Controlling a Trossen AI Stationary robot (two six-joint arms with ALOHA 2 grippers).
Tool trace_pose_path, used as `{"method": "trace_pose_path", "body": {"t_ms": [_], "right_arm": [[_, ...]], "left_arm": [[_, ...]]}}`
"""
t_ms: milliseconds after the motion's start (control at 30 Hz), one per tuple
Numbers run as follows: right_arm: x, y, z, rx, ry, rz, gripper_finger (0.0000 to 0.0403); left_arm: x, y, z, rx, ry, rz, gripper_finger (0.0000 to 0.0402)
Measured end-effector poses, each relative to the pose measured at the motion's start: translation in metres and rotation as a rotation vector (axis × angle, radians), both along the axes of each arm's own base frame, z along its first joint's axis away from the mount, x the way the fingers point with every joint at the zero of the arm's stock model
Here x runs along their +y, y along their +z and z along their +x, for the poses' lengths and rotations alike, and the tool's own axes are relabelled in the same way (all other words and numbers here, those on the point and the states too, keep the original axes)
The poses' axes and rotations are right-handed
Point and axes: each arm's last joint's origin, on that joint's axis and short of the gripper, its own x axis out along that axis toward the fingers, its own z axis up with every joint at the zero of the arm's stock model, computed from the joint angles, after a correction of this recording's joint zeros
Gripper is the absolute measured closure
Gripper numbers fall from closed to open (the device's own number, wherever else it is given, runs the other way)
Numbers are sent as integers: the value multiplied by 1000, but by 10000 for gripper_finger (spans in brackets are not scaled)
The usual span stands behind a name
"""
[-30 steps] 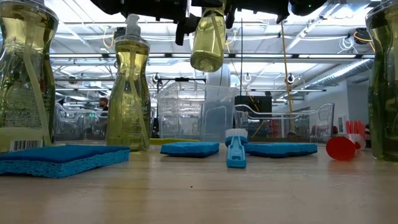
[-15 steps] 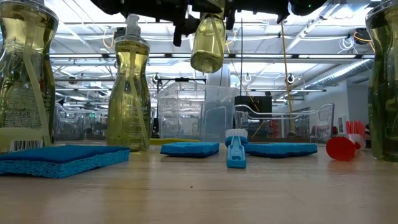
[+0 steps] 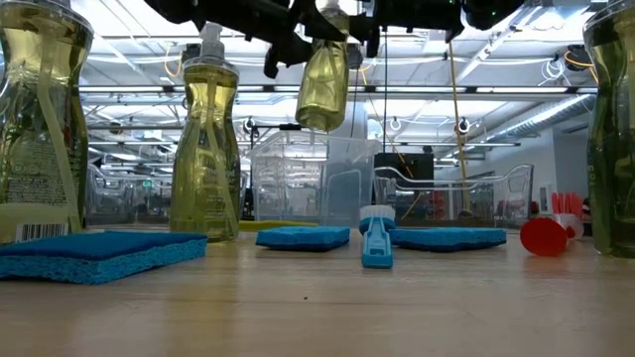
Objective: Pick & Place Kitchen Sink Supplies
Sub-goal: Put the yellow dish soap into the white bin
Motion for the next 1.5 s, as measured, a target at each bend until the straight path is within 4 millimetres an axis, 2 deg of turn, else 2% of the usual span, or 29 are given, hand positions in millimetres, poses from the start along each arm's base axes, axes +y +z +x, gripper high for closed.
{"method": "trace_pose_path", "body": {"t_ms": [467, 767, 867, 1100, 1333, 1500], "right_arm": [[11, 24, -42, 64, -34, -62, 165], [14, 28, -48, 68, -42, -98, 165], [14, 25, -48, 80, -42, -93, 165], [13, 8, -46, 123, -43, -72, 165], [12, 0, -46, 142, -45, -62, 165], [12, 0, -46, 141, -47, -69, 165]], "left_arm": [[38, 7, -14, -51, 291, 43, 226], [63, 9, -24, -24, 364, 131, 220], [71, 2, -21, -2, 374, 147, 220], [92, -35, 2, 12, 331, 212, 218], [112, -60, 5, 66, 362, 214, 218], [117, -65, 5, 86, 367, 220, 217]]}}
